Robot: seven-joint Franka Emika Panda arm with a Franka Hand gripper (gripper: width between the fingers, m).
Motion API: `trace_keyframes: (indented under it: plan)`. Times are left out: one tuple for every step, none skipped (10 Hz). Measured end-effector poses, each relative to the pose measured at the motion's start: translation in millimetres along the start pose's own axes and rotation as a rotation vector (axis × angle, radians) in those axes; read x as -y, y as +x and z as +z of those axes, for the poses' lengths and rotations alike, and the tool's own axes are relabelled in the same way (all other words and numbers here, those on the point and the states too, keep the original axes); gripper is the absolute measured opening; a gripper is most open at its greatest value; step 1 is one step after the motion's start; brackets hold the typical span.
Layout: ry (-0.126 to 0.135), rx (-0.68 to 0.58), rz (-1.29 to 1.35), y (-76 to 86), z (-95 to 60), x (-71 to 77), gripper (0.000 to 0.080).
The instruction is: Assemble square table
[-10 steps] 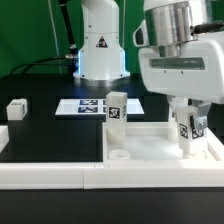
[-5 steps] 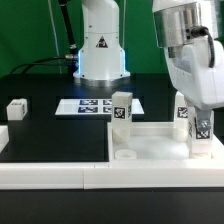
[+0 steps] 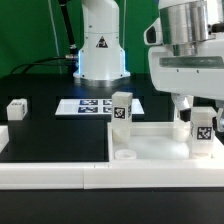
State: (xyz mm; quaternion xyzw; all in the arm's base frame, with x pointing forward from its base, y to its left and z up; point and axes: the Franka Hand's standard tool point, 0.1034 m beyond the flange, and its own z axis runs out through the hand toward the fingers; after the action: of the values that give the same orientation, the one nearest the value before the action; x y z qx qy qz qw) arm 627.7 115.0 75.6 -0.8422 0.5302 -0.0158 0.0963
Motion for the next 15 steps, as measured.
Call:
trace_keyframes:
  plan:
    - [-0.002, -0.002, -0.085, 0.4, 0.0, -0.2, 0.0648]
    - [-0.004, -0.004, -0.174, 0.6, -0.1, -0.2, 0.0649]
    - [-0.084, 0.014, -0.401, -5.6, -1.5, -2.5, 0.0649]
    - [-0.103, 0.015, -0.584, -5.3, -3.3, 5.5, 0.0649]
    - [-0.104, 0.019, -0.683, -2.2, -0.4, 5.7, 0.0649]
    - [-0.103, 0.018, -0.677, -2.3, -0.5, 6.0, 0.0649]
    - [-0.104, 0.017, -0.647, -2.5, -0.5, 6.0, 0.0649]
    - [-0.104, 0.016, -0.64, -2.3, -0.4, 5.9, 0.0536]
    - [-0.104, 0.014, -0.599, -2.4, -0.3, 5.9, 0.0352]
    - [-0.108, 0.009, -0.49, -0.6, 0.3, 3.7, 0.0295]
    - [-0.109, 0.004, -0.399, -0.4, 0.4, 3.4, 0.0295]
    - [-0.107, 0.0, -0.314, 0.6, 0.5, 3.1, 0.0295]
    - [-0.091, 0.002, -0.133, 2.9, 0.9, 1.6, 0.0295]
    - [-0.086, 0.004, 0.072, 1.7, 1.4, 1.0, 0.0295]
    - [-0.079, 0.005, 0.269, -2.9, 2.5, 2.5, 0.0295]
